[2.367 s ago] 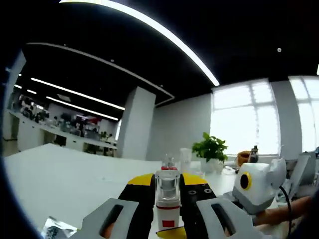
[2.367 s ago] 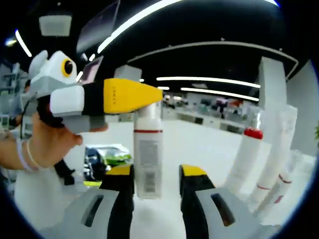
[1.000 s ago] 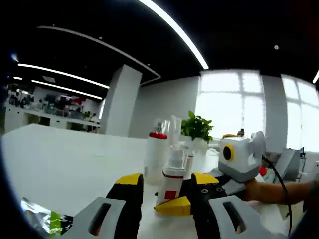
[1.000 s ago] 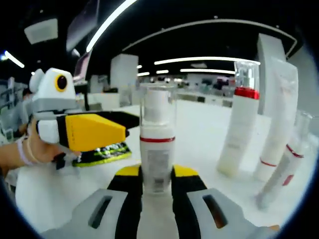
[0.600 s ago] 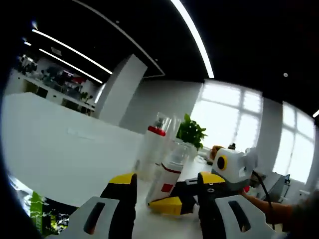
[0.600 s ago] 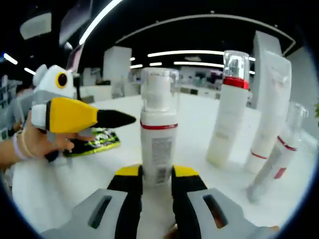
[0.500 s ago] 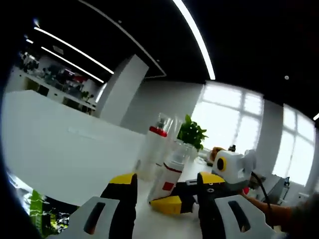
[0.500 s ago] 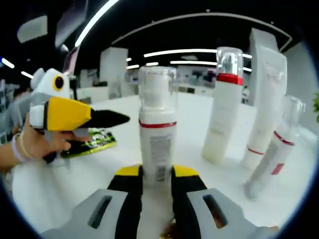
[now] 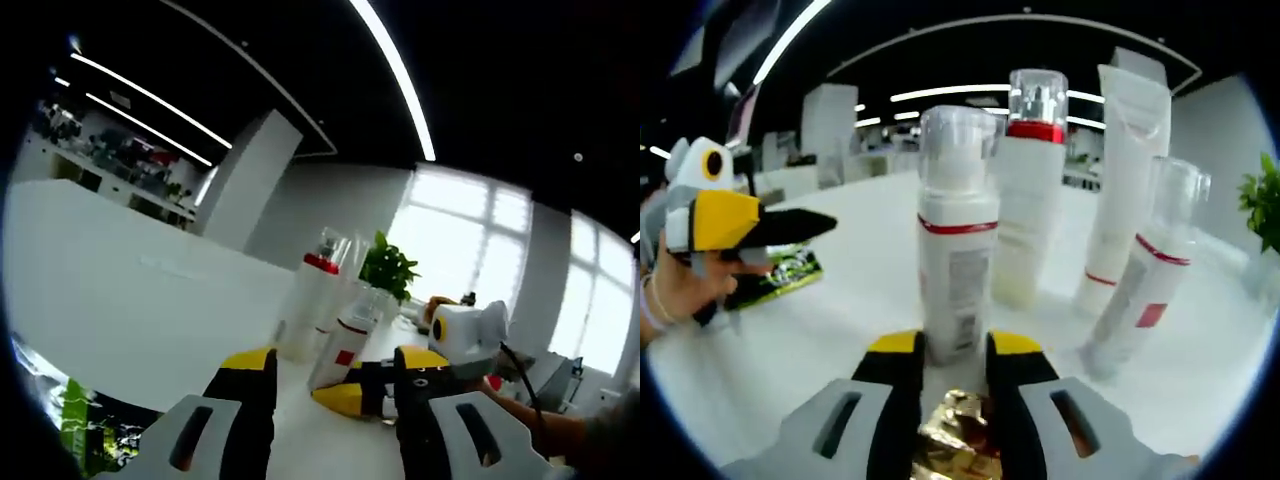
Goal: Arrange the skincare products in the storage area until every visible bottle or jar stands upright without overlapping.
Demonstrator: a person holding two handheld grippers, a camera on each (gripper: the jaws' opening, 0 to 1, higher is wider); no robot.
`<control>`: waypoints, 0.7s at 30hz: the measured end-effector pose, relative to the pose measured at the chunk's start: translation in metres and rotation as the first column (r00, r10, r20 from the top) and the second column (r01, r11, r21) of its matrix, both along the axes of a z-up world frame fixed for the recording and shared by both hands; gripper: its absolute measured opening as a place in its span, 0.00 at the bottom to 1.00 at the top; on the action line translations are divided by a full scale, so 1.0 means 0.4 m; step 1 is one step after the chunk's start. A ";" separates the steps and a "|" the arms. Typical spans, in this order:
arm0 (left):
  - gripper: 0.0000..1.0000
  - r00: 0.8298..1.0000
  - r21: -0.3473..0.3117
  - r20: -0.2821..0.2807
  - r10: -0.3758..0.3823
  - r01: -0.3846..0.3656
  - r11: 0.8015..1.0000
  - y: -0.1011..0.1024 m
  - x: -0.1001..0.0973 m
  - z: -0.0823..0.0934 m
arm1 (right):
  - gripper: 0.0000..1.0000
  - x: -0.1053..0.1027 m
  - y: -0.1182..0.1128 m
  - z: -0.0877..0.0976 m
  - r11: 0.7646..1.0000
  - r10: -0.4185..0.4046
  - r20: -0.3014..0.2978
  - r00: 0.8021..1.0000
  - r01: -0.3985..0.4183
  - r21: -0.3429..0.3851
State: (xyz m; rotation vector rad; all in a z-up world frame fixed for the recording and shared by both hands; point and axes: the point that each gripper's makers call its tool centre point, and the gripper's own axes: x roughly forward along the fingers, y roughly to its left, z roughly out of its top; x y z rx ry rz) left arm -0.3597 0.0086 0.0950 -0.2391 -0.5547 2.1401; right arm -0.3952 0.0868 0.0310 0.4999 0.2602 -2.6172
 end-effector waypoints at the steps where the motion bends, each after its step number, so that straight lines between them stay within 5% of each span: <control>1: 0.48 1.000 0.001 0.002 0.001 -0.001 1.000 0.000 -0.001 0.000 | 0.28 -0.004 0.010 0.001 1.000 -0.020 -0.004 1.000 0.020 0.000; 21: 0.48 1.000 0.026 0.019 0.012 -0.012 1.000 -0.005 -0.005 0.004 | 0.25 -0.013 0.065 0.001 0.992 -0.123 0.007 0.992 0.123 0.007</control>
